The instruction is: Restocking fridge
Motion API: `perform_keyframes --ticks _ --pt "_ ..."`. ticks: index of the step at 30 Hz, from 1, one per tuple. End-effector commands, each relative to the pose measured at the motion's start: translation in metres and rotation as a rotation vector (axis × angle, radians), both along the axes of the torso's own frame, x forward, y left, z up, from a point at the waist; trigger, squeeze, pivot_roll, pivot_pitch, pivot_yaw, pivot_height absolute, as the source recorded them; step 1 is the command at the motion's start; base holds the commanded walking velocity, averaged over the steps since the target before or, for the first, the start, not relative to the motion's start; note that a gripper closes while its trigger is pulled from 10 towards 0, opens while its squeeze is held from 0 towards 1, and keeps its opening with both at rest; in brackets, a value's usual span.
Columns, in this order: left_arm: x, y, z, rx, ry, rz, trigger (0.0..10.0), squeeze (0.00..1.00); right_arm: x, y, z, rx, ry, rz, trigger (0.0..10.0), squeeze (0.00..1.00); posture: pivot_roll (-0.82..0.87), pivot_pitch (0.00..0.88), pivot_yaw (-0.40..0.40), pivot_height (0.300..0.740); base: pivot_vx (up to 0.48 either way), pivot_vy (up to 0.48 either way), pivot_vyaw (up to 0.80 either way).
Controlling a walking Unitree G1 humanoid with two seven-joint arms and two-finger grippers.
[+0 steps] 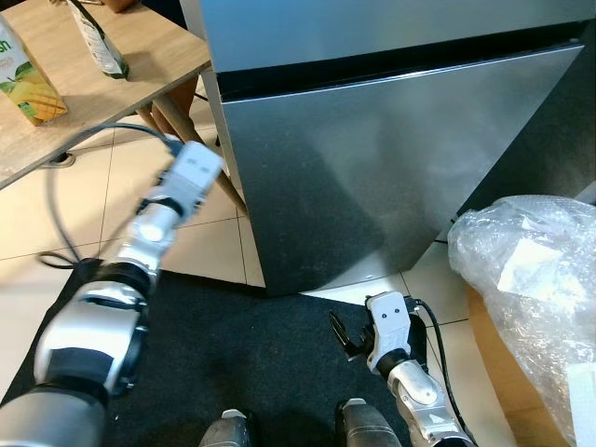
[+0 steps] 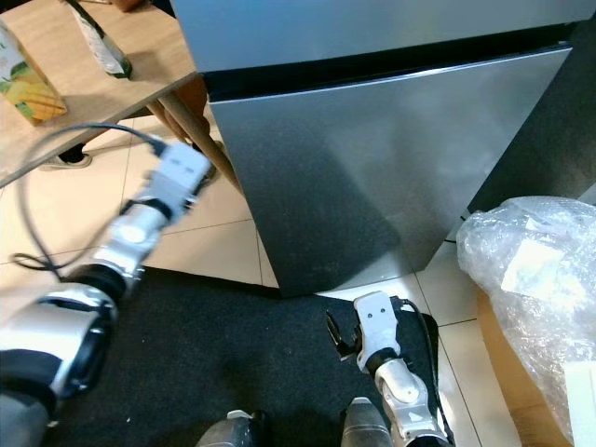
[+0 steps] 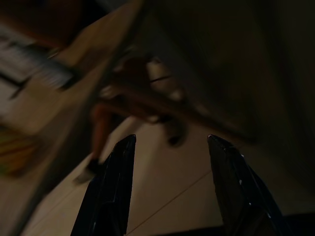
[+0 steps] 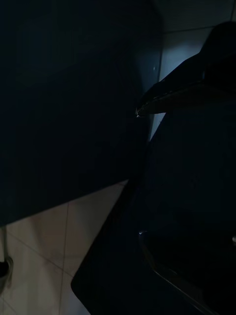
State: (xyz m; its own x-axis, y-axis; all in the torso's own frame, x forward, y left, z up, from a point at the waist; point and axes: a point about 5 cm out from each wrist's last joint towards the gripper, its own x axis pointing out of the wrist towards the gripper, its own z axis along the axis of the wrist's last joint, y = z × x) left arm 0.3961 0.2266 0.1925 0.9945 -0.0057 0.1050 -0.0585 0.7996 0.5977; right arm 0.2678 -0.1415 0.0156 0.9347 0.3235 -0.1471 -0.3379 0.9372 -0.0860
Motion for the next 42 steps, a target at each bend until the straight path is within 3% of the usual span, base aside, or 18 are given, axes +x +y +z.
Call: perform_keyframes --ticks 1,5,6,7,8,9,10,13,14,15,17,18,20,23,27,31,36,42 --pt "-0.007 0.017 -0.014 0.019 0.053 0.059 10.0 0.00 -0.007 0.002 -0.006 0.002 0.019 0.012 10.0 0.00 -0.21 0.262 0.070 0.740 0.000 0.000 0.00" --pt "-0.020 0.016 -0.046 -0.055 0.161 -0.032 10.0 0.00 -0.011 0.005 -0.011 -0.005 0.046 0.036 10.0 0.00 -0.21 0.264 0.061 0.740 0.000 0.000 0.00" --pt "-0.027 0.010 -0.063 -0.078 0.216 -0.082 10.0 0.00 -0.012 0.006 -0.013 -0.008 0.061 0.047 10.0 0.00 -0.21 0.263 0.060 0.740 0.000 0.000 0.00" --pt "-0.044 -0.002 -0.099 -0.140 0.350 -0.164 10.0 0.00 -0.016 0.009 -0.018 -0.015 0.096 0.070 10.0 0.00 -0.21 0.257 0.059 0.740 0.000 0.000 0.00" --pt "-0.044 -0.002 -0.099 -0.140 0.350 -0.164 10.0 0.00 -0.016 0.009 -0.018 -0.015 0.096 0.070 10.0 0.00 -0.21 0.257 0.059 0.740 0.000 0.000 0.00" --pt "-0.059 -0.009 -0.127 -0.158 0.456 -0.185 10.0 0.00 -0.019 0.009 -0.025 -0.038 0.137 0.085 10.0 0.00 -0.21 0.251 0.058 0.740 0.000 0.000 0.00" --pt "-0.059 -0.009 -0.127 -0.158 0.456 -0.185 10.0 0.00 -0.019 0.009 -0.025 -0.038 0.137 0.085 10.0 0.00 -0.21 0.251 0.058 0.740 0.000 0.000 0.00" --pt "-0.107 -0.025 -0.192 -0.245 0.677 -0.135 10.0 0.00 -0.034 0.002 -0.045 -0.120 0.258 0.128 10.0 0.00 -0.21 0.232 0.056 0.740 0.000 0.000 0.00" --pt "-0.119 -0.029 -0.205 -0.315 0.696 -0.083 10.0 0.00 -0.040 -0.003 -0.052 -0.139 0.298 0.121 10.0 0.00 -0.21 0.218 0.051 0.740 0.000 0.000 0.00" --pt "-0.119 -0.029 -0.205 -0.315 0.696 -0.083 10.0 0.00 -0.040 -0.003 -0.052 -0.139 0.298 0.121 10.0 0.00 -0.21 0.218 0.051 0.740 0.000 0.000 0.00" --pt "-0.147 -0.035 -0.229 -0.509 0.713 0.065 10.0 0.00 -0.049 -0.022 -0.062 -0.121 0.376 0.005 10.0 0.00 -0.18 0.178 0.028 0.740 0.000 0.000 0.00" --pt "-0.147 -0.035 -0.229 -0.509 0.713 0.065 10.0 0.00 -0.049 -0.022 -0.062 -0.121 0.376 0.005 10.0 0.00 -0.18 0.178 0.028 0.740 0.000 0.000 0.00" --pt "-0.165 -0.030 -0.243 -0.657 0.735 0.197 10.0 0.00 -0.047 -0.035 -0.064 -0.054 0.407 -0.148 10.0 0.00 -0.18 0.165 0.026 0.740 0.000 0.000 0.00" --pt "-0.182 -0.021 -0.253 -0.755 0.753 0.327 10.0 0.00 -0.047 -0.043 -0.065 -0.010 0.435 -0.275 10.0 0.00 -0.18 0.130 0.024 0.740 0.000 0.000 0.00" --pt "-0.194 -0.015 -0.258 -0.711 0.771 0.358 10.0 0.00 -0.045 -0.049 -0.066 0.012 0.461 -0.367 10.0 0.00 -0.18 0.097 0.028 0.740 0.000 0.000 0.00" --pt "-0.189 -0.018 -0.255 -0.726 0.735 0.342 10.0 0.00 -0.039 -0.047 -0.064 0.006 0.455 -0.360 10.0 0.00 -0.17 0.072 0.034 0.740 0.000 0.000 0.00" --pt "-0.171 -0.021 -0.244 -0.737 0.672 0.327 10.0 0.00 -0.026 -0.042 -0.056 0.015 0.427 -0.341 10.0 0.00 -0.17 0.037 0.031 0.740 0.000 0.000 0.00" --pt "-0.169 -0.022 -0.243 -0.734 0.664 0.313 10.0 0.00 -0.027 -0.040 -0.058 0.019 0.437 -0.338 10.0 0.00 -0.16 0.030 0.029 0.740 0.000 0.000 0.00"
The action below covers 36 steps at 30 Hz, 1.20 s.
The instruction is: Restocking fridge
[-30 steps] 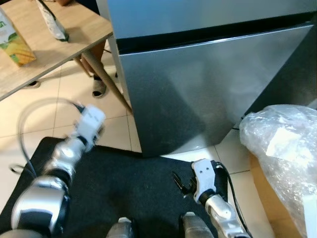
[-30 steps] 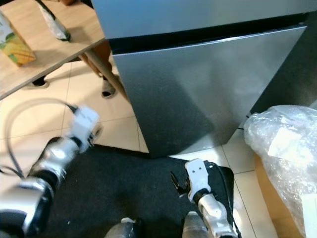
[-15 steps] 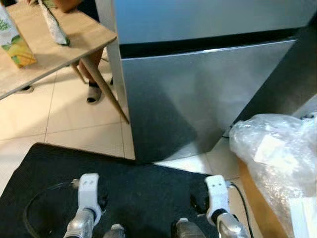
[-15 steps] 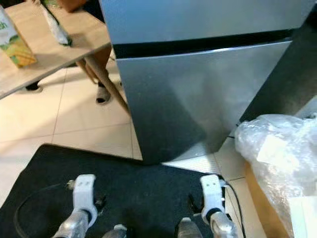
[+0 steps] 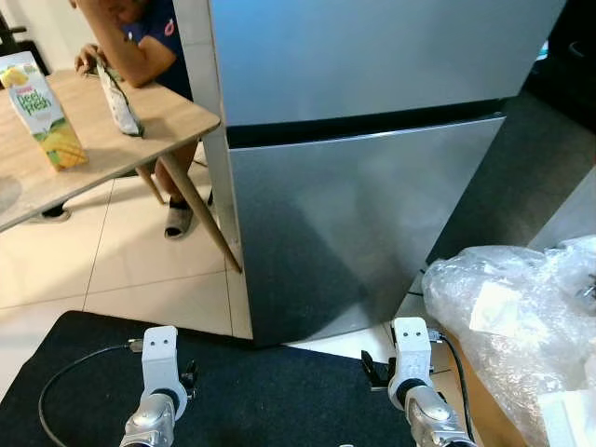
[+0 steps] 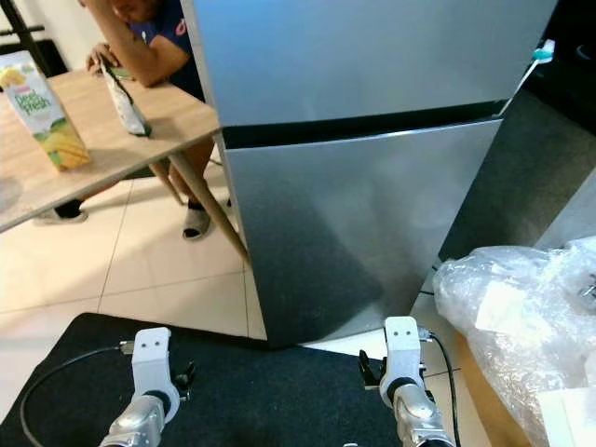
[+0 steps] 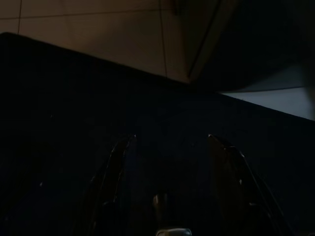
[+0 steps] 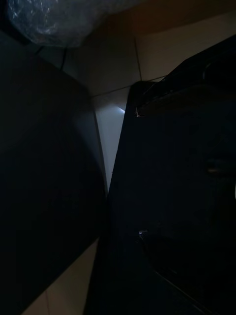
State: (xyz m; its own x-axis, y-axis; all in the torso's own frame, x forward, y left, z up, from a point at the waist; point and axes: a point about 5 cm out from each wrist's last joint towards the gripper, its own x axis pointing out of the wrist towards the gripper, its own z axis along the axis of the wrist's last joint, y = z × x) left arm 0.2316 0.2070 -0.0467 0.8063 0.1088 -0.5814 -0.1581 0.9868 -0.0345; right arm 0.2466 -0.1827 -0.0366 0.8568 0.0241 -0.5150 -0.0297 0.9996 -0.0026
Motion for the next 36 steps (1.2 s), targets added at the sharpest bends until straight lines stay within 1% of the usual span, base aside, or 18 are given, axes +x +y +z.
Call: perform_keyframes --ticks 1,6,9,12,14,21,36 --pt "-0.005 -0.004 -0.004 -0.003 0.011 -0.013 10.0 0.00 -0.008 0.003 -0.007 0.019 0.040 -0.004 10.0 0.00 -0.16 0.029 0.029 0.740 0.000 0.000 0.00" --pt "-0.010 -0.008 -0.006 0.001 0.009 -0.056 10.0 0.00 -0.014 0.006 -0.012 0.022 0.060 0.019 10.0 0.00 -0.16 0.029 0.031 0.740 0.000 0.000 0.00" --pt "-0.014 -0.012 -0.009 0.008 0.024 -0.076 10.0 0.00 -0.019 0.005 -0.015 0.021 0.072 0.016 10.0 0.00 -0.16 0.029 0.033 0.740 0.000 0.000 0.00" --pt "-0.015 -0.013 -0.011 0.018 0.032 -0.084 10.0 0.00 -0.021 0.004 -0.016 0.015 0.085 0.014 10.0 0.00 -0.16 0.026 0.034 0.740 0.000 0.000 0.00" --pt "-0.018 -0.014 -0.013 0.028 0.055 -0.081 10.0 0.00 -0.024 0.003 -0.018 0.012 0.092 0.015 10.0 0.00 -0.16 0.023 0.035 0.740 0.000 0.000 0.00" --pt "-0.024 -0.015 -0.017 0.012 0.078 -0.077 10.0 0.00 -0.027 0.005 -0.020 0.016 0.105 0.027 10.0 0.00 -0.16 0.020 0.036 0.740 0.000 0.000 0.00" --pt "-0.027 -0.022 -0.020 0.025 0.093 -0.128 10.0 0.00 -0.027 0.006 -0.021 0.015 0.109 0.040 10.0 0.00 -0.15 0.020 0.032 0.740 0.000 0.296 0.00"
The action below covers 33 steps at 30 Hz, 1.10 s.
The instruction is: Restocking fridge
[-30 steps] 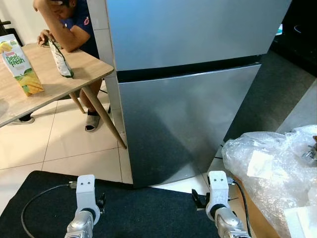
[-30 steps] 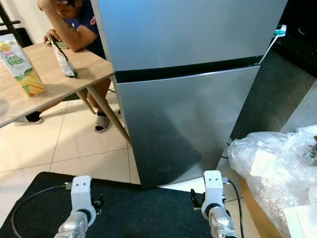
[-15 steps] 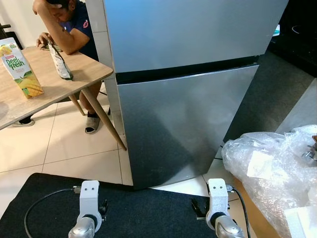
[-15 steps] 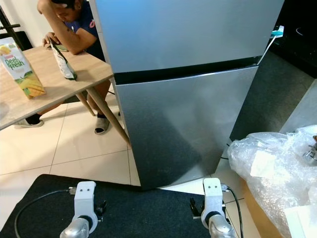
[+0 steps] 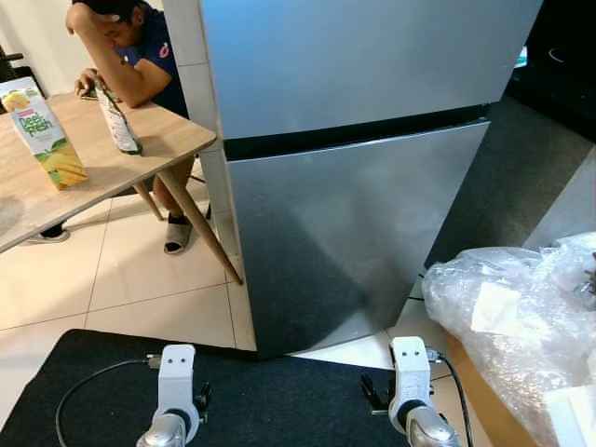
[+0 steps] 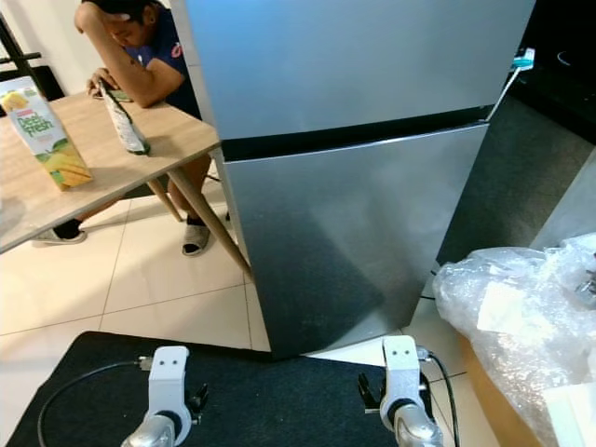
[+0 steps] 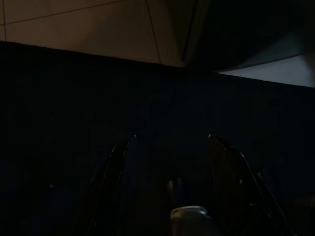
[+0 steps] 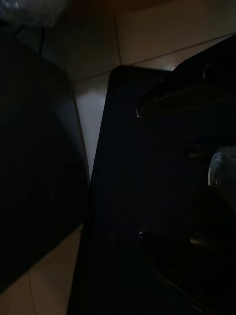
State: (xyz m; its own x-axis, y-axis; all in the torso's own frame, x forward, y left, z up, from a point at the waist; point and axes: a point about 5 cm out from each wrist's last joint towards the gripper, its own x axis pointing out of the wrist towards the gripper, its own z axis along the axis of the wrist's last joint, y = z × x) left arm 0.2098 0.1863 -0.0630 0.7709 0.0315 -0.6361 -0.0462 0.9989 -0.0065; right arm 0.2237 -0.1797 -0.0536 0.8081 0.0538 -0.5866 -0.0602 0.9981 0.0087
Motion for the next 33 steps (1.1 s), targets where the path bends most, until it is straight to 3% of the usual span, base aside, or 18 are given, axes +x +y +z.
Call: perform_keyframes --ticks 1,33 --pt "-0.0057 -0.0020 -0.0037 0.005 0.022 -0.015 10.0 0.00 -0.0043 0.0028 -0.0035 0.009 0.022 0.010 10.0 0.00 -0.15 0.020 0.032 0.740 0.000 0.319 0.00" --pt "-0.0038 -0.0021 -0.0021 0.022 0.012 -0.040 10.0 0.00 -0.0032 0.0042 -0.0028 0.012 0.016 0.010 10.0 0.00 -0.15 0.028 0.036 0.740 0.000 0.302 0.00"
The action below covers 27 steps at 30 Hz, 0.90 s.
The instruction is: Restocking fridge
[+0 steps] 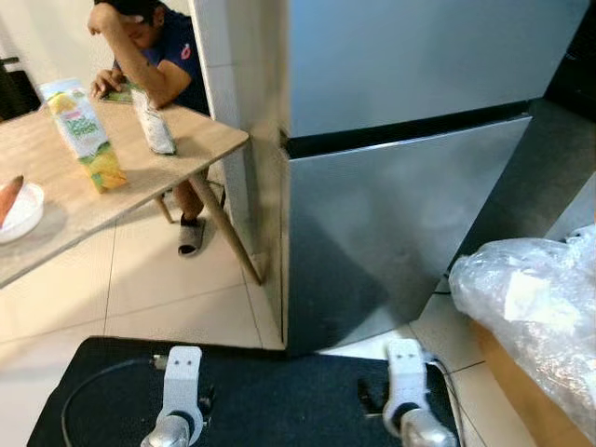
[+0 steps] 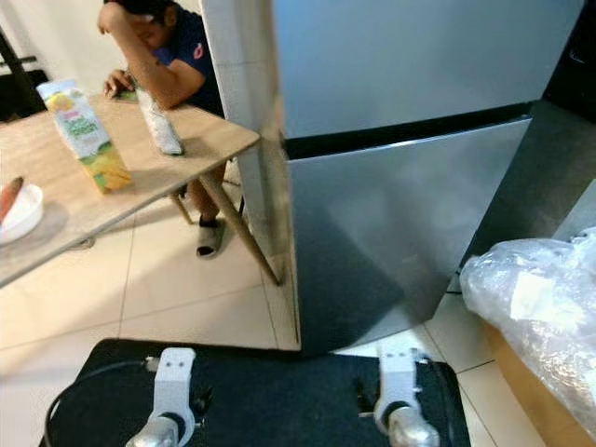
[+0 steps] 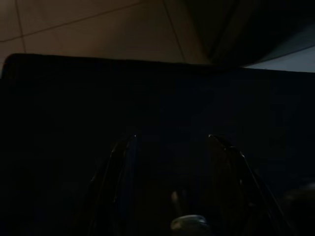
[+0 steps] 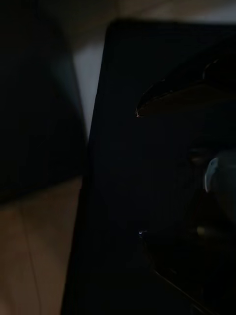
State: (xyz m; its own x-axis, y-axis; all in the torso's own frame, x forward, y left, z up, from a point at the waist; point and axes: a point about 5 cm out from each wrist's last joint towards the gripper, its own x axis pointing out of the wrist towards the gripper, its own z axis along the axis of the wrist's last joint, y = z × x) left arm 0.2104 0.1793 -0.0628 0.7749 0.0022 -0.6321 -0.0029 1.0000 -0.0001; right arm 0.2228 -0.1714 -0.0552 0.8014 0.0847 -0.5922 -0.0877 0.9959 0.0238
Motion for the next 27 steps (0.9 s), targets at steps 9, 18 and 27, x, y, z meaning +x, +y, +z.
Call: perform_keyframes --ticks 9,18,27 --pt "-0.0004 0.0073 -0.0003 0.032 0.019 0.010 10.0 0.00 -0.0032 -0.0045 -0.0017 -0.004 0.011 -0.018 10.0 0.00 -0.15 0.031 0.037 0.740 0.000 -0.046 0.00" --pt "-0.0007 0.0094 -0.0008 0.050 0.034 -0.003 10.0 0.00 -0.0042 -0.0050 -0.0023 -0.003 0.012 -0.022 10.0 0.00 -0.15 0.031 0.041 0.740 0.000 -0.473 0.00" --pt "-0.0001 0.0086 -0.0004 0.047 0.028 0.004 10.0 0.00 -0.0038 -0.0049 -0.0020 -0.003 0.011 -0.023 10.0 0.00 -0.15 0.033 0.041 0.740 0.000 -0.480 0.00"
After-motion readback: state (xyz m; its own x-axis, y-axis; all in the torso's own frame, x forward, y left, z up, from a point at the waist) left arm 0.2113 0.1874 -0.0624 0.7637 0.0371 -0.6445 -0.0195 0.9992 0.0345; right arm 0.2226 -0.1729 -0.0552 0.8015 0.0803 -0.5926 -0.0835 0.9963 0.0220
